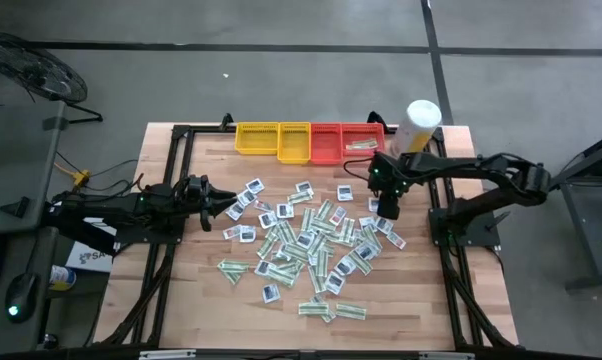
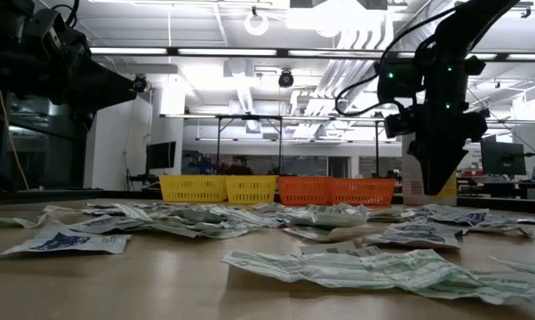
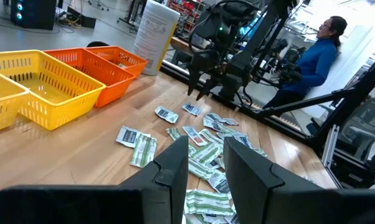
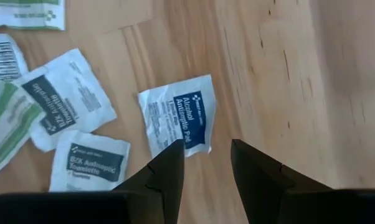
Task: Pick & Place First Aid Supplies
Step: Put the blue pad into the left orange bin
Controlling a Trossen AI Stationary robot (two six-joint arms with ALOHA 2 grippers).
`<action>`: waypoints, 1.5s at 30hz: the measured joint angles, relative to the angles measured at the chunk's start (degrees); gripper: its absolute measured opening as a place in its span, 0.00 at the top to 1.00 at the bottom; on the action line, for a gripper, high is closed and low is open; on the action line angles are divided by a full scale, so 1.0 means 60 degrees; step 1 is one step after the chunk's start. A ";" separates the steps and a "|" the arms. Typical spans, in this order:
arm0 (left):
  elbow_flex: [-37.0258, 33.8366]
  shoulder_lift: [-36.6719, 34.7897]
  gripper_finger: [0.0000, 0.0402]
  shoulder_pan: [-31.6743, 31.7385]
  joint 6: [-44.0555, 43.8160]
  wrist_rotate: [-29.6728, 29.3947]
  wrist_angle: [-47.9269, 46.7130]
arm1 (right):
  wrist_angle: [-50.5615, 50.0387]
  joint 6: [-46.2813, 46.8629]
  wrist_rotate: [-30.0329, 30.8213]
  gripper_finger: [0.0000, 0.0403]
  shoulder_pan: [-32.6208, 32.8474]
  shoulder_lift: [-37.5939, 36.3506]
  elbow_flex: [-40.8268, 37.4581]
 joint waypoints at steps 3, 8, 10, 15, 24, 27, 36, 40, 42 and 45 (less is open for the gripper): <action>-0.0002 0.0001 0.75 0.0000 0.0000 -0.0001 0.0000 | 0.0026 0.0000 -0.0036 0.69 -0.0086 0.0214 -0.0003; -0.0001 0.0001 0.75 0.0000 0.0000 0.0000 0.0000 | 0.0353 0.0004 -0.0108 0.69 -0.0193 0.0631 -0.0003; -0.0003 0.0002 0.75 0.0000 0.0000 0.0000 0.0000 | 0.0352 0.0007 -0.0216 0.69 -0.0246 0.0769 -0.0003; 0.0000 -0.0002 0.75 0.0000 0.0000 -0.0004 0.0000 | 0.0398 0.0193 -0.0293 0.69 -0.0243 0.1003 -0.0003; 0.0000 0.0002 0.75 0.0000 0.0000 0.0000 0.0000 | 0.0581 0.0621 -0.0335 0.78 -0.0357 0.1438 0.0046; 0.0000 -0.0001 0.75 0.0000 0.0000 0.0000 0.0000 | 0.0626 0.1057 -0.0328 0.85 -0.0427 0.1449 0.0040; 0.0000 0.0002 0.75 0.0000 0.0000 0.0000 0.0000 | 0.0580 0.2895 -0.0208 0.97 -0.0439 0.1457 0.0132; -0.0004 0.0002 0.75 0.0000 0.0000 -0.0004 0.0000 | 0.0499 0.3519 -0.0529 0.99 -0.0443 0.1297 0.0526; 0.0000 -0.0002 0.75 0.0000 0.0000 0.0000 -0.0002 | 0.0537 0.3878 -0.0668 0.99 -0.0443 0.1142 0.0841; -0.0004 0.0002 0.75 0.0000 0.0000 0.0000 -0.0004 | 0.0464 0.4116 -0.0713 1.00 -0.0454 0.1044 0.1389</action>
